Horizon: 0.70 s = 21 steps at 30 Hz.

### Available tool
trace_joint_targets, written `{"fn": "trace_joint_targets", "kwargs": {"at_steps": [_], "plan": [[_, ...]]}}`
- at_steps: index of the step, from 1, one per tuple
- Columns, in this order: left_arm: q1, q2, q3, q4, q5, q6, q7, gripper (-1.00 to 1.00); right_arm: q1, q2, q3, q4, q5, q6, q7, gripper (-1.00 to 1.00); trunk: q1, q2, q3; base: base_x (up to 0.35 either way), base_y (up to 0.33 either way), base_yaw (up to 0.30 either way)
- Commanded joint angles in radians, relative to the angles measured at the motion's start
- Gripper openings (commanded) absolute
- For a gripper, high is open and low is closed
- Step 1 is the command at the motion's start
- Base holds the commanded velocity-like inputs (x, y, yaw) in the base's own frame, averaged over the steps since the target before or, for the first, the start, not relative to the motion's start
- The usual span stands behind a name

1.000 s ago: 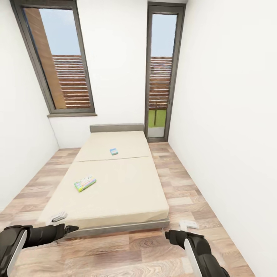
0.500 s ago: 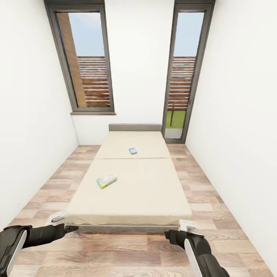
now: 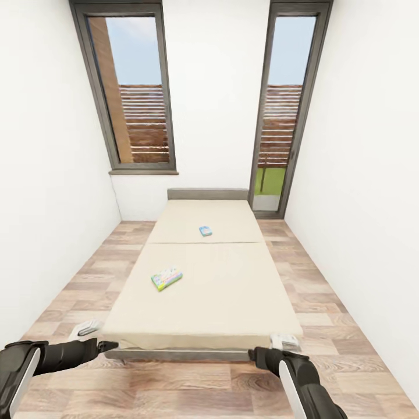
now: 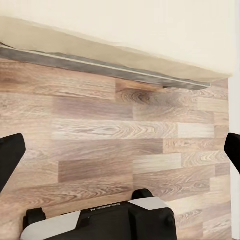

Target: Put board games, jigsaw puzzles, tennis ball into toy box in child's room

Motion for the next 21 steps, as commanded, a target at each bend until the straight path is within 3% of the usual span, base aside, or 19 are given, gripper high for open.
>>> {"fn": "trace_joint_targets", "kwargs": {"at_steps": [1,21], "plan": [[-0.001,0.0,0.001,0.0,0.0,0.007,-0.004,1.0,-0.001,0.001,-0.001,-0.001,-0.011,0.004,-0.009,1.0,0.001,-0.002,-0.002,0.117,0.066,0.0],[-0.001,0.0,0.002,0.0,-0.003,0.007,-0.004,1.0,-0.001,0.001,-0.001,0.0,-0.012,0.004,-0.009,1.0,0.001,-0.002,-0.002,0.134,0.237,0.008]]}}
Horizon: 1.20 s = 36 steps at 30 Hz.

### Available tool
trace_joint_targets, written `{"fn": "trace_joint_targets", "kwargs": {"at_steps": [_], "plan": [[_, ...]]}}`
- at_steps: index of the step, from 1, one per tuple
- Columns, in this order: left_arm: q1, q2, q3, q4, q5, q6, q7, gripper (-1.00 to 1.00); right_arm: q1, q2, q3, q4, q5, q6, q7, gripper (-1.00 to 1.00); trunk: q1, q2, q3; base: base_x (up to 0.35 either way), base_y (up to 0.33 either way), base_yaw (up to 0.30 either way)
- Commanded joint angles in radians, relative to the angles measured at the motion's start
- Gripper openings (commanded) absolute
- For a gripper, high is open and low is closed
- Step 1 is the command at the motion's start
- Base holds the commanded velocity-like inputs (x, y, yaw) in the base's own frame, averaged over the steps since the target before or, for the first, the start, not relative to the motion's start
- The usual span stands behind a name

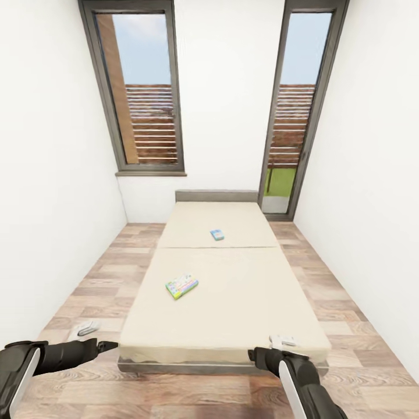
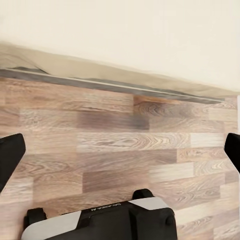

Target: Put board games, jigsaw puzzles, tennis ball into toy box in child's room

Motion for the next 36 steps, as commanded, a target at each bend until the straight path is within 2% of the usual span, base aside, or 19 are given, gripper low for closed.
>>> {"fn": "trace_joint_targets", "kwargs": {"at_steps": [1,18,36], "plan": [[-0.001,0.0,0.001,0.0,-0.001,0.007,-0.004,1.0,-0.001,0.001,-0.001,-0.001,-0.011,0.004,-0.009,1.0,0.001,-0.002,-0.002,0.109,0.283,0.063],[-0.001,0.0,0.0,0.0,0.001,0.004,-0.003,1.0,-0.001,0.001,-0.001,0.001,-0.011,0.004,-0.009,1.0,0.001,-0.002,-0.011,0.144,0.269,0.081],[-0.001,0.0,0.0,0.0,0.0,0.004,-0.003,1.0,-0.001,0.001,-0.003,0.006,-0.011,0.003,-0.009,1.0,0.001,-0.002,-0.039,0.224,0.194,0.005]]}}
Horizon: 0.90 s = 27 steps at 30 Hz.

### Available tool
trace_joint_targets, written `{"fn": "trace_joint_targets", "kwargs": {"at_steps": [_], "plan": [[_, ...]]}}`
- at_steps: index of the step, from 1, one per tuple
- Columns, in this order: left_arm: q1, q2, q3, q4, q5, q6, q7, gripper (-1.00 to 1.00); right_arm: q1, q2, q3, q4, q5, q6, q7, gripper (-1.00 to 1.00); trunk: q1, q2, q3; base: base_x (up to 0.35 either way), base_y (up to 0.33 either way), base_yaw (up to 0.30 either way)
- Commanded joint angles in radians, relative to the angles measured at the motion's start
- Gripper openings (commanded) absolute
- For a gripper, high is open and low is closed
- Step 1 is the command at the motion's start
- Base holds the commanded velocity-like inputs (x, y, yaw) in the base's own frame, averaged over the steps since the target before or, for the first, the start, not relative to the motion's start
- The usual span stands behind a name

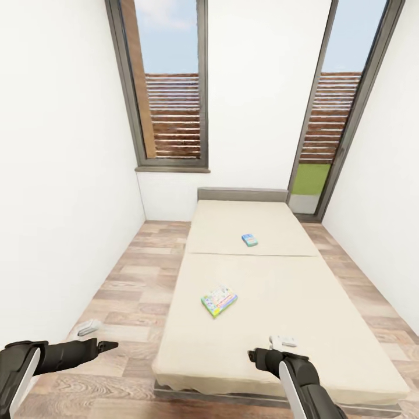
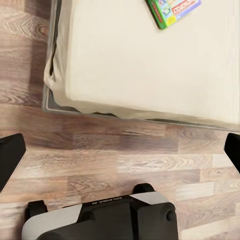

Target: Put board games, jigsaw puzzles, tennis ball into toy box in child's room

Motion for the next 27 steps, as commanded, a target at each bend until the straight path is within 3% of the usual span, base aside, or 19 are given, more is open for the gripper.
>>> {"fn": "trace_joint_targets", "kwargs": {"at_steps": [1,11,21,27], "plan": [[-0.001,0.0,0.001,0.0,0.0,0.007,-0.004,1.0,-0.001,0.001,-0.001,-0.001,-0.011,0.004,-0.009,1.0,0.001,-0.002,-0.004,0.23,0.196,0.0],[-0.001,0.0,0.001,0.0,0.0,0.007,-0.004,1.0,-0.001,0.001,-0.001,-0.001,-0.011,0.004,-0.009,1.0,0.001,-0.002,-0.018,0.231,0.09,-0.012],[-0.001,0.0,0.001,0.0,0.001,0.007,-0.004,1.0,-0.001,0.001,-0.001,0.0,-0.011,0.003,-0.009,1.0,0.001,-0.002,-0.022,0.092,0.001,-0.202],[-0.001,0.0,0.001,0.0,0.001,0.006,-0.005,1.0,-0.001,0.001,-0.001,0.0,-0.011,0.002,-0.011,1.0,0.001,-0.002,-0.022,0.173,-0.038,-0.059]]}}
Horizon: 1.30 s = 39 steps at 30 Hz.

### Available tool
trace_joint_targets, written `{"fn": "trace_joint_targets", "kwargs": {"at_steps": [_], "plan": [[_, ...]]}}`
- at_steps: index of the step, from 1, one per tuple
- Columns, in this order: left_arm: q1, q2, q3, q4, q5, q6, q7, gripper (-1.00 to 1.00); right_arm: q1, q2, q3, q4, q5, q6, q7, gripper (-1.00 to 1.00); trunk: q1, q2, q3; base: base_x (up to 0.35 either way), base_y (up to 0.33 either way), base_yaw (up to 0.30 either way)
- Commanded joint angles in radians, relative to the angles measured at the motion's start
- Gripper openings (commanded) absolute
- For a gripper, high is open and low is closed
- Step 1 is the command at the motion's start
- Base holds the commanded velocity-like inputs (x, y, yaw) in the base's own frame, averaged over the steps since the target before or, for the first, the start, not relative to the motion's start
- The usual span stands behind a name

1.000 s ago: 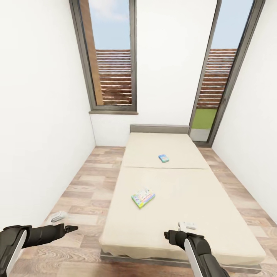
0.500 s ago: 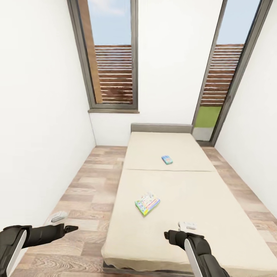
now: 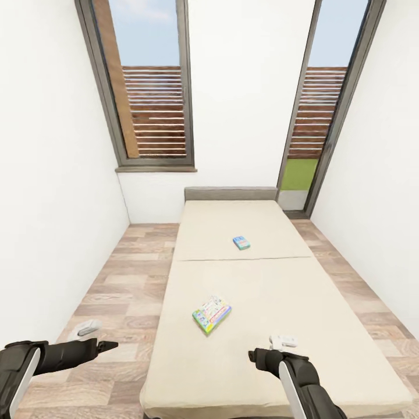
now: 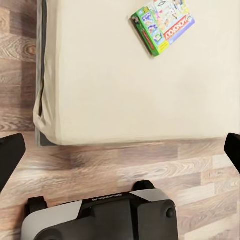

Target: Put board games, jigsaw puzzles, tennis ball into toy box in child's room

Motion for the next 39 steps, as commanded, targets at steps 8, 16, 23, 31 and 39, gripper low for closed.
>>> {"fn": "trace_joint_targets", "kwargs": {"at_steps": [8,16,23,31,39], "plan": [[-0.001,0.0,0.002,0.0,0.0,0.007,-0.003,1.0,-0.001,0.001,0.0,-0.001,-0.011,0.004,-0.01,1.0,0.001,-0.002,-0.002,0.214,0.075,-0.004],[-0.001,0.0,0.003,0.0,0.0,0.007,-0.003,1.0,-0.001,0.001,0.001,-0.001,-0.011,0.004,-0.007,1.0,0.001,-0.002,-0.002,0.21,0.05,0.0],[-0.001,0.0,0.001,0.0,0.001,0.007,-0.003,1.0,-0.001,0.001,0.001,-0.001,-0.011,0.004,-0.009,1.0,0.001,-0.002,-0.002,0.231,0.091,0.0],[-0.001,0.0,0.001,0.0,0.001,0.007,-0.003,1.0,-0.001,0.001,0.001,-0.002,-0.011,0.004,-0.008,1.0,0.001,-0.002,-0.002,0.192,0.035,0.0],[-0.001,0.0,0.001,0.0,0.001,0.007,-0.003,1.0,-0.001,0.001,0.001,-0.001,-0.011,0.004,-0.008,1.0,0.001,-0.002,-0.002,0.041,0.007,0.0]]}}
